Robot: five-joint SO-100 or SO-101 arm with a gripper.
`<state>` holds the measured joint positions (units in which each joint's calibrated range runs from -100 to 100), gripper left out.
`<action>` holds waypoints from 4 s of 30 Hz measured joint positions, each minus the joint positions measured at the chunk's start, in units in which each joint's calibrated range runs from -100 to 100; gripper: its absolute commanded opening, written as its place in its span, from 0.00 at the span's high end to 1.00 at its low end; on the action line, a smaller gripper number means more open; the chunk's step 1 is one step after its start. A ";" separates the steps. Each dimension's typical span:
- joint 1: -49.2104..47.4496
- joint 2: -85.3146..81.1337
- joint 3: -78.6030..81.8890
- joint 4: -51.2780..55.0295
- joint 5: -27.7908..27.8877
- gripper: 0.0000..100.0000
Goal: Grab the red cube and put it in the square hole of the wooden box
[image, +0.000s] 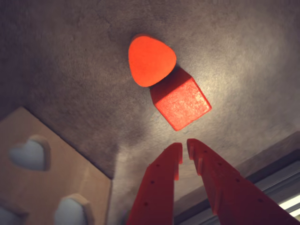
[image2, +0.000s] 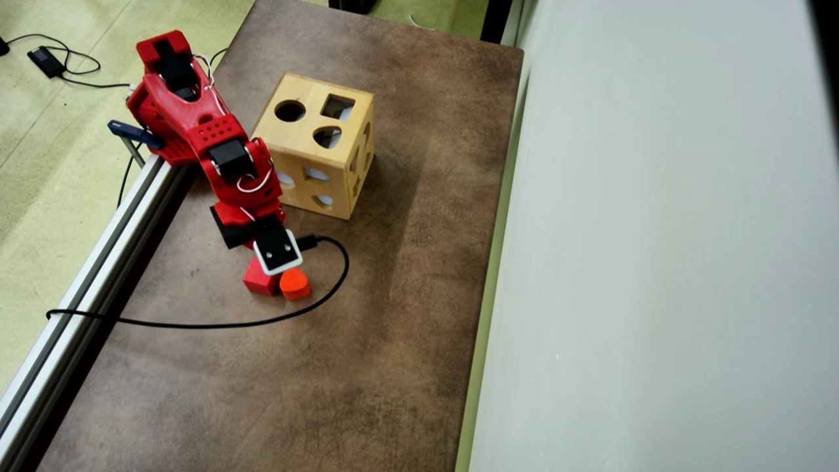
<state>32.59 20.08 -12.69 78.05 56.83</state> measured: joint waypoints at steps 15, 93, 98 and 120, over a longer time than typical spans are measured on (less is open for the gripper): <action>5.10 7.46 -0.09 -1.53 -8.99 0.97; 7.04 13.56 -7.49 3.95 -72.67 0.64; 5.75 16.61 -11.11 3.95 -72.67 0.64; 3.67 16.86 -11.56 4.60 -72.67 0.63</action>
<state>36.26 36.95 -24.24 82.65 -15.85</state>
